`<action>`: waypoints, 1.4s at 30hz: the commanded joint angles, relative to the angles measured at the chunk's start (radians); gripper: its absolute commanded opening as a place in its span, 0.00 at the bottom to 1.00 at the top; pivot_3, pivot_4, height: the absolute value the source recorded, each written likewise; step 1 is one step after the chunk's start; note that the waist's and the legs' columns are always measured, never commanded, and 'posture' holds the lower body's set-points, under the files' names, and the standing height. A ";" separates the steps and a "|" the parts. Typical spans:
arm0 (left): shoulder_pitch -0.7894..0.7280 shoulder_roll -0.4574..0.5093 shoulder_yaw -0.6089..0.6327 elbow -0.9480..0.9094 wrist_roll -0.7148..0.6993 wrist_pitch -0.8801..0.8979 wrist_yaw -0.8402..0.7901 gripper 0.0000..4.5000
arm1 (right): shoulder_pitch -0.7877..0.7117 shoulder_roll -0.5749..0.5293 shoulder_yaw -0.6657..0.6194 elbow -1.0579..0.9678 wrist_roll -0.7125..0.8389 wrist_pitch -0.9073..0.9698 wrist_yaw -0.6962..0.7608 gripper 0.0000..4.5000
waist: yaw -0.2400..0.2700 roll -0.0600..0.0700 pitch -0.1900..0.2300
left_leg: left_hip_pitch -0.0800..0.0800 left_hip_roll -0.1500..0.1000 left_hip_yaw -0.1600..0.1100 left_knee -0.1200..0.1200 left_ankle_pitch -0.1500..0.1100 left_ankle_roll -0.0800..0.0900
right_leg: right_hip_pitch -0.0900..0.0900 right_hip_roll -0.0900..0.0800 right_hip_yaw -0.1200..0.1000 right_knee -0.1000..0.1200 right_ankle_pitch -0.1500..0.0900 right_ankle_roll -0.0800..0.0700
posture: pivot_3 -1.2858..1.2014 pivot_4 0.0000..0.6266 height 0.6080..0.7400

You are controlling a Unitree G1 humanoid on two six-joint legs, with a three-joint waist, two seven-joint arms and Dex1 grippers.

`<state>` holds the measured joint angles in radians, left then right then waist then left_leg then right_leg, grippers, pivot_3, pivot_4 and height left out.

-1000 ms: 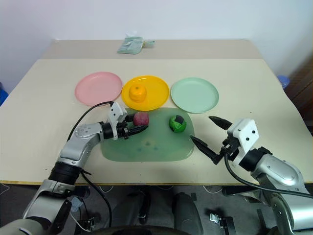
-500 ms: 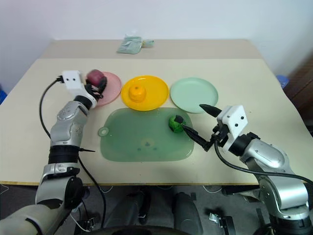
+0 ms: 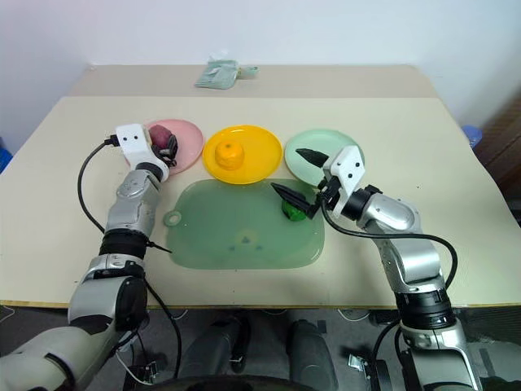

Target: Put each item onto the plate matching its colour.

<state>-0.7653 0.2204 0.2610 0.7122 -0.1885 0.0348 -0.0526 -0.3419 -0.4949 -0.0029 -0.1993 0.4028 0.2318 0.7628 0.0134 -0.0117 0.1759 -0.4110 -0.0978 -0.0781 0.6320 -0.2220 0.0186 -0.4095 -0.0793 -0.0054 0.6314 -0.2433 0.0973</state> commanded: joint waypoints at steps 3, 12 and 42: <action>-0.037 0.010 0.016 -0.016 -0.022 -0.043 -0.019 0.94 | -0.025 0.013 -0.004 -0.004 -0.007 -0.037 0.014 1.00 | 0.000 0.000 0.000 | 0.000 0.000 0.000 0.000 0.000 0.000 | 0.000 0.000 0.000 0.000 0.000 0.000 | 0.52 0.24 1.00; 0.107 0.030 -0.014 -0.269 -0.134 0.010 -0.253 0.99 | 0.005 0.008 -0.012 -0.048 0.002 -0.026 0.005 1.00 | -0.004 0.000 0.000 | 0.000 0.000 0.000 0.000 0.000 0.000 | 0.000 0.000 0.001 0.000 0.000 0.000 | 0.52 0.24 1.00; 0.473 0.486 -0.132 -0.670 -0.478 0.183 -1.478 0.99 | 0.048 0.066 0.077 0.025 -0.084 0.152 -0.134 1.00 | -0.022 0.005 0.000 | 0.001 0.002 0.000 -0.002 0.000 0.000 | -0.002 0.000 0.001 -0.002 -0.004 -0.009 | 0.52 0.24 1.00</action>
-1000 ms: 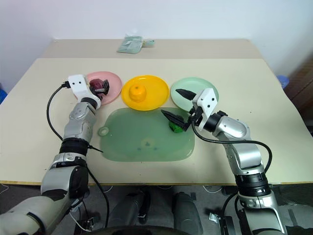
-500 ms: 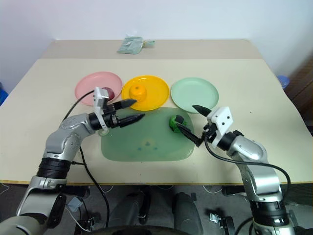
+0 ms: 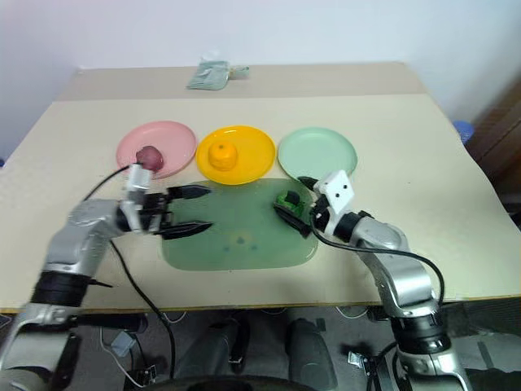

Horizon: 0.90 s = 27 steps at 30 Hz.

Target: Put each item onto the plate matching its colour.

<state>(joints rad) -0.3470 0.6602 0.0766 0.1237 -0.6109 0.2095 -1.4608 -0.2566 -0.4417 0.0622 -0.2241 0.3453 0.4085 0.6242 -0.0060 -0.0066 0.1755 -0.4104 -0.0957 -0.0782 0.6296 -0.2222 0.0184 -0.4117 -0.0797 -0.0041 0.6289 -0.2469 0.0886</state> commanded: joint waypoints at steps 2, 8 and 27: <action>0.094 0.077 0.073 -0.117 -0.059 0.006 -0.079 0.99 | -0.058 0.021 0.022 0.092 -0.033 -0.035 0.019 1.00 | -0.002 0.000 0.000 | 0.000 0.000 0.000 0.000 -0.001 0.001 | 0.000 0.000 0.000 -0.001 0.000 0.000 | 0.52 0.24 1.00; 0.153 0.091 0.110 -0.184 -0.072 0.007 -0.050 0.99 | -0.071 0.012 0.038 0.175 -0.061 -0.061 0.063 1.00 | 0.006 0.001 0.000 | 0.000 0.000 0.000 0.000 -0.001 0.001 | 0.000 0.000 0.000 0.001 0.000 0.000 | 0.52 0.24 1.00; 0.258 0.045 0.132 -0.295 -0.078 0.008 0.108 1.00 | -0.139 0.032 0.002 0.237 -0.064 -0.101 0.073 0.83 | -0.004 0.002 0.001 | 0.000 0.000 0.000 -0.001 -0.001 0.000 | 0.000 0.000 0.000 0.001 0.000 0.000 | 0.52 0.24 1.00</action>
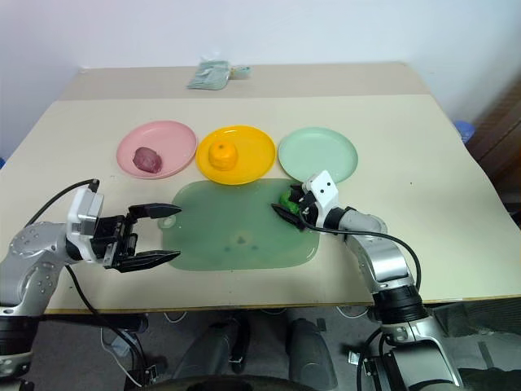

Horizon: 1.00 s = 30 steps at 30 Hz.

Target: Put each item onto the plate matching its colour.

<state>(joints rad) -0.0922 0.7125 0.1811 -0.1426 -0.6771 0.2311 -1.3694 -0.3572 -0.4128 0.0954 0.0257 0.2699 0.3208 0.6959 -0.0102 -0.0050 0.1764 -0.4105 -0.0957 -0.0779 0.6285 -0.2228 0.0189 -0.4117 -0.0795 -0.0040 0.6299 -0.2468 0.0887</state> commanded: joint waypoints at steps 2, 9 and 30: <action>0.007 -0.014 0.027 -0.030 -0.009 -0.021 0.024 1.00 | -0.052 0.007 -0.041 -0.009 0.028 -0.001 0.009 0.83 | 0.000 0.000 0.000 | 0.000 0.000 0.000 0.000 0.000 0.000 | 0.000 0.000 0.000 0.000 0.000 0.000 | 0.52 0.24 1.00; 0.034 -0.017 0.030 -0.026 -0.003 -0.047 0.027 1.00 | -0.065 0.005 -0.034 0.003 0.029 0.001 0.041 0.65 | 0.000 0.001 0.001 | 0.000 0.000 0.000 0.000 0.000 0.000 | 0.000 0.000 0.000 0.000 0.000 0.000 | 0.52 0.24 1.00; 0.073 -0.019 0.011 -0.078 -0.005 -0.050 0.059 1.00 | -0.015 0.008 -0.005 0.013 -0.014 0.038 0.046 0.99 | 0.000 0.001 0.001 | 0.000 0.000 0.000 -0.001 -0.001 -0.001 | -0.001 0.000 0.000 0.000 0.000 0.000 | 0.52 0.24 1.00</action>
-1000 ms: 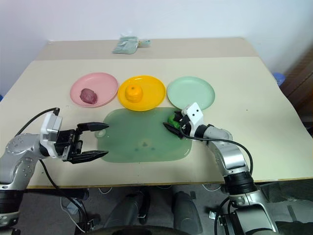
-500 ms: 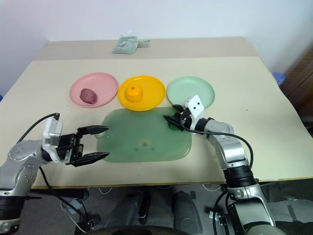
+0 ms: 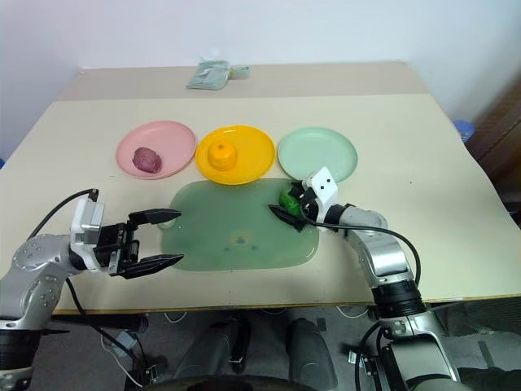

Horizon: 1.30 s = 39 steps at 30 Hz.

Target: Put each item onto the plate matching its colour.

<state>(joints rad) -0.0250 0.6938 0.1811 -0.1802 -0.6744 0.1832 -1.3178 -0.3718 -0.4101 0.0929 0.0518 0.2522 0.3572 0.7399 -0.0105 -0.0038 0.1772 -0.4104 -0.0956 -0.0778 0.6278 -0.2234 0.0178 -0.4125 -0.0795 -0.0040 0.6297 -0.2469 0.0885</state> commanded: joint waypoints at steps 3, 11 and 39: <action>0.006 0.000 0.008 -0.048 -0.008 0.002 0.015 1.00 | -0.003 0.007 -0.006 -0.009 0.005 0.004 0.002 0.88 | 0.000 0.000 0.000 | 0.000 0.000 0.000 0.000 0.000 0.000 | 0.000 0.000 0.000 0.000 0.000 0.000 | 0.52 0.24 1.00; 0.023 -0.013 0.010 -0.069 -0.012 0.026 0.070 1.00 | -0.076 0.018 -0.048 -0.014 0.028 -0.007 -0.018 0.60 | -0.001 0.001 0.001 | 0.000 0.000 0.000 0.000 0.000 0.000 | 0.000 0.000 0.000 0.000 0.000 0.000 | 0.52 0.24 1.00; 0.091 -0.100 0.061 -0.171 0.162 -0.034 0.459 1.00 | -0.667 0.029 -0.190 1.035 -0.138 -0.554 -0.109 0.99 | -0.009 0.004 0.002 | 0.000 0.000 0.002 -0.007 0.003 -0.002 | -0.003 0.001 0.001 0.001 0.002 0.002 | 0.52 0.24 1.00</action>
<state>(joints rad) 0.0653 0.5849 0.2117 -0.3095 -0.5060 0.1691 -0.8644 -1.0358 -0.3646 -0.0705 1.1820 0.0744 -0.1755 0.5730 -0.0193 0.0001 0.1796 -0.4104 -0.0958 -0.0760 0.6212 -0.2202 0.0154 -0.4150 -0.0785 -0.0025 0.6306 -0.2448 0.0907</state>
